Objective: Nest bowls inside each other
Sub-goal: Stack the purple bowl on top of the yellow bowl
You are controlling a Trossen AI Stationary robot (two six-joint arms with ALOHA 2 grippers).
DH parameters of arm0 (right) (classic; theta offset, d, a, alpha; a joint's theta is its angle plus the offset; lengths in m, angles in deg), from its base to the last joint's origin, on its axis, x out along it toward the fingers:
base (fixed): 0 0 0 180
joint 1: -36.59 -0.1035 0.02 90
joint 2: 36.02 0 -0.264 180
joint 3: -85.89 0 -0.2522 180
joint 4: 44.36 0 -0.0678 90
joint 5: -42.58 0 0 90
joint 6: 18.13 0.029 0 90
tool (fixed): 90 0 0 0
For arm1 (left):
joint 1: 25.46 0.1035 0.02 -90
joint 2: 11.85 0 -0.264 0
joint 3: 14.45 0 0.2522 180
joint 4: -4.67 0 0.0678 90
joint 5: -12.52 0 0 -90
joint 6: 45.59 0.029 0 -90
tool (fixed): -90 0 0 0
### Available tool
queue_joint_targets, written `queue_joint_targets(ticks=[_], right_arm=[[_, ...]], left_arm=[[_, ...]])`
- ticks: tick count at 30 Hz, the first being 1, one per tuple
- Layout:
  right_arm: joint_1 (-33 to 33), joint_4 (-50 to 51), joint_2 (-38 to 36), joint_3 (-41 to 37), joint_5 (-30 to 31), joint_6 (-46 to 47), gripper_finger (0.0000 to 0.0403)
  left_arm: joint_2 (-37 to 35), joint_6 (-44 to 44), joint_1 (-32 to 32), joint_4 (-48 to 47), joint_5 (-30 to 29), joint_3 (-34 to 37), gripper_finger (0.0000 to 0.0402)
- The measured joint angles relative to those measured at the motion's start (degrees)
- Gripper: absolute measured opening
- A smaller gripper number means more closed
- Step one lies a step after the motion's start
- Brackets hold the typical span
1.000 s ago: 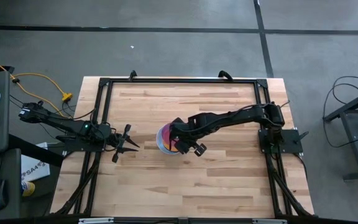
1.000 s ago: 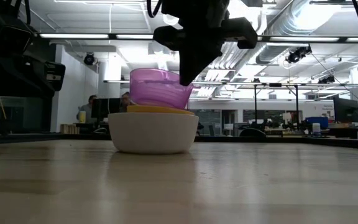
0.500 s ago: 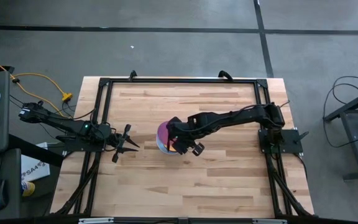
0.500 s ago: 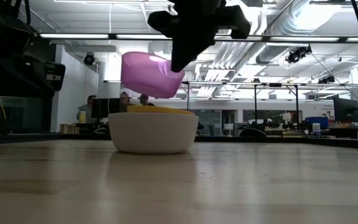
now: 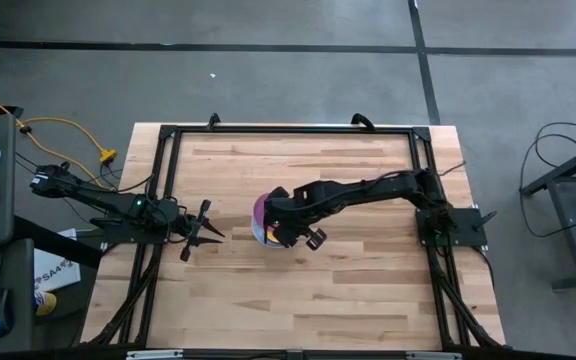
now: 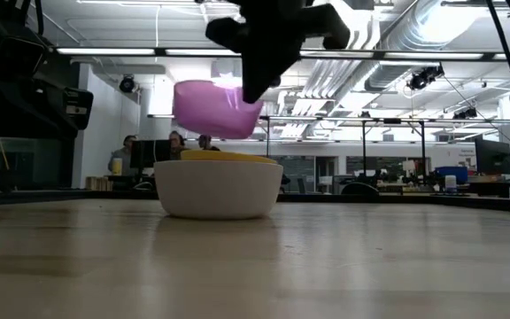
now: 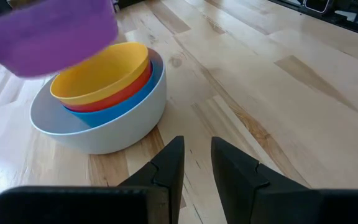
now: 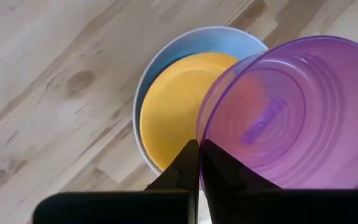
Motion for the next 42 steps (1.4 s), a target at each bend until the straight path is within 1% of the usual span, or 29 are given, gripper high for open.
queue_joint_targets(ticks=[4,9,15,31,38,42], right_arm=[[-0.01,1.53,-0.42,0.17,-0.05,3.31,0.0003],[-0.48,4.01,-0.34,0.09,-3.77,7.55,0.0003],[-1.09,3.84,0.7,0.04,-4.95,9.14,0.0003],[-0.42,1.54,4.38,0.0,-5.9,9.07,0.0003],[0.19,1.13,4.39,0.0,-5.89,8.63,0.0004],[0.63,1.69,4.39,0.0,-6.84,8.61,0.0004]], left_arm=[[0.0,0.01,0.0,0.02,0.0,-0.01,0.0081],[0.0,0.0,0.0,0.01,0.0,-0.01,0.0081],[0.0,-0.01,0.0,0.02,0.0,0.01,0.0081],[0.0,-0.01,0.0,0.0,0.0,0.01,0.0081],[0.0,-0.01,0.0,0.02,0.0,0.0,0.0081],[0.0,-0.01,0.0,0.02,0.0,-0.01,0.0081]])
